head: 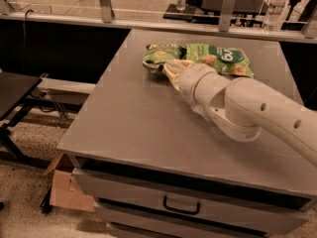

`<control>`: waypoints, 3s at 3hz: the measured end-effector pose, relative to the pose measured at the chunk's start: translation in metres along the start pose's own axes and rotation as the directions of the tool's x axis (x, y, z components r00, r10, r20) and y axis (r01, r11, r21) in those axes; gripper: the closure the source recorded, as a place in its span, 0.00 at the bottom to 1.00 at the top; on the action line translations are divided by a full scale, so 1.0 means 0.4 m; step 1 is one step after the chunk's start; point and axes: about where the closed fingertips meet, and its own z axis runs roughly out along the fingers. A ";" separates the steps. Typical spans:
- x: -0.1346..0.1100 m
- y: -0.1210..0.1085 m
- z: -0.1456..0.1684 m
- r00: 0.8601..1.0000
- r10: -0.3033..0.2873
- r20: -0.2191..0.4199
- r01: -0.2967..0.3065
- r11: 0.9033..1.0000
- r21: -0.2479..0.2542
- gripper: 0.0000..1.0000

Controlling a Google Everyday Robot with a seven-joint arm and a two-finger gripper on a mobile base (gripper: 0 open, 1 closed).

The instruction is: Move green jalapeno chip bag near green rice chip bag

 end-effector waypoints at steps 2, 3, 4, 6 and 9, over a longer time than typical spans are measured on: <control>0.072 -0.032 -0.093 0.998 0.062 -0.023 -0.060 0.995 0.078 0.53; 0.089 -0.034 -0.099 0.998 0.069 -0.014 -0.067 0.994 0.084 0.30; 0.089 -0.040 -0.107 0.997 0.075 0.004 -0.075 0.993 0.091 0.01; 0.075 -0.085 -0.196 0.997 0.083 0.001 -0.083 0.987 0.135 0.00; 0.061 -0.183 -0.519 0.984 0.092 -0.151 -0.039 0.945 0.325 0.00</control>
Offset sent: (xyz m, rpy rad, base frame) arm -0.0342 -0.0536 -0.0270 0.0625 0.0351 -0.1201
